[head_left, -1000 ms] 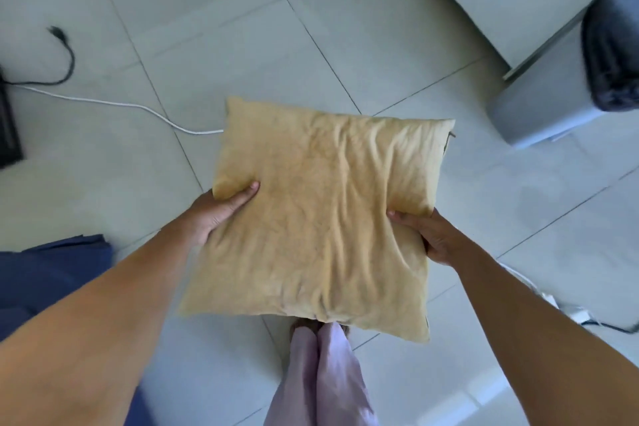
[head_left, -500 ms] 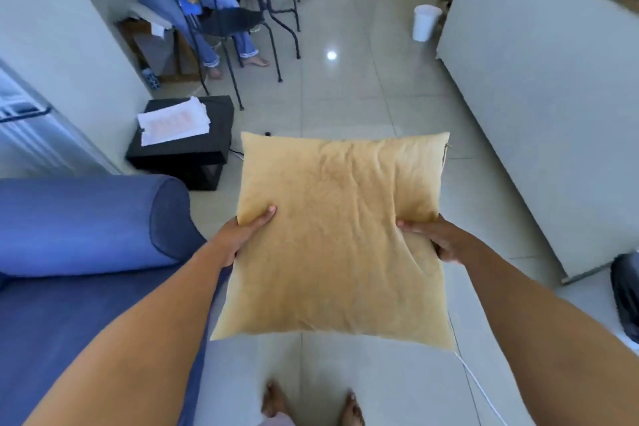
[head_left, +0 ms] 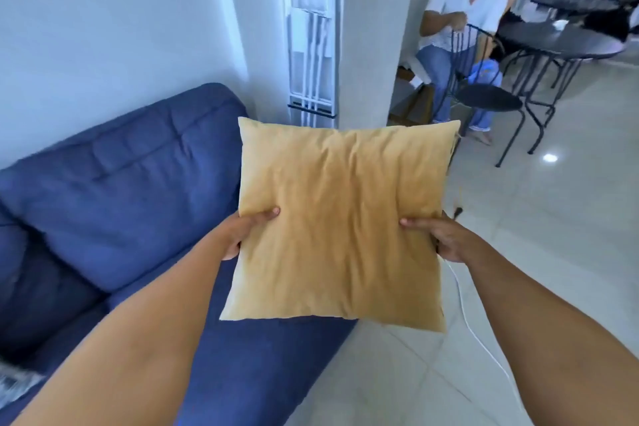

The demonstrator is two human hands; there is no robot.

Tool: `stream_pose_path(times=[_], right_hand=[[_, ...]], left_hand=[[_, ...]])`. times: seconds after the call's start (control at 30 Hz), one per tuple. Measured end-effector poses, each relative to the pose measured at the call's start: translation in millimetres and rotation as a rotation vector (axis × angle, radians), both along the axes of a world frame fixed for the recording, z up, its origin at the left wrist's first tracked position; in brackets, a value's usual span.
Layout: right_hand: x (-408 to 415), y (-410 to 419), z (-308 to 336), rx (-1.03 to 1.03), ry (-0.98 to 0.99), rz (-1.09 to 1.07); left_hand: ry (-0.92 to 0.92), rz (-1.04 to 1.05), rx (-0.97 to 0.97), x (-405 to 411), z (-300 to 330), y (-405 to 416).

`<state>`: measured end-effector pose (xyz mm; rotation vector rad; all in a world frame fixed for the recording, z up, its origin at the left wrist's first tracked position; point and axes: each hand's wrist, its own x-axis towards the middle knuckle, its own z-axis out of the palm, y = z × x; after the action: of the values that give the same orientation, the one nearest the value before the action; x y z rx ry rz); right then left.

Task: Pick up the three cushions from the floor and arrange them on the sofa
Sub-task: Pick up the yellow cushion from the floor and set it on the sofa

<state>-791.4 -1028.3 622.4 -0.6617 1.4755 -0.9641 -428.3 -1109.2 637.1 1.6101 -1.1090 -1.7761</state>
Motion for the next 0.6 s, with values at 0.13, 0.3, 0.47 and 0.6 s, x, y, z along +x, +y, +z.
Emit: stream_pose_path(times=[0.13,0.3,0.47,0.6], right_hand=[[91,-97,-6,0.014,-0.016,0.134],[209,-191,-16,0.05,-0.076,0.248],[293,-263,-22,0.037,-0.058,0.373],[334,-309,-32,0.039,0.009,0.397]], left_hand=[[0.011,0.176,-0.013,102,1,-24],[0.038,0.473,-0.058,202,-13,-31],[-0.002,0.663,-0.022,262,-31,-35],[-0.054,0.777,0.057,289,-59,-51]])
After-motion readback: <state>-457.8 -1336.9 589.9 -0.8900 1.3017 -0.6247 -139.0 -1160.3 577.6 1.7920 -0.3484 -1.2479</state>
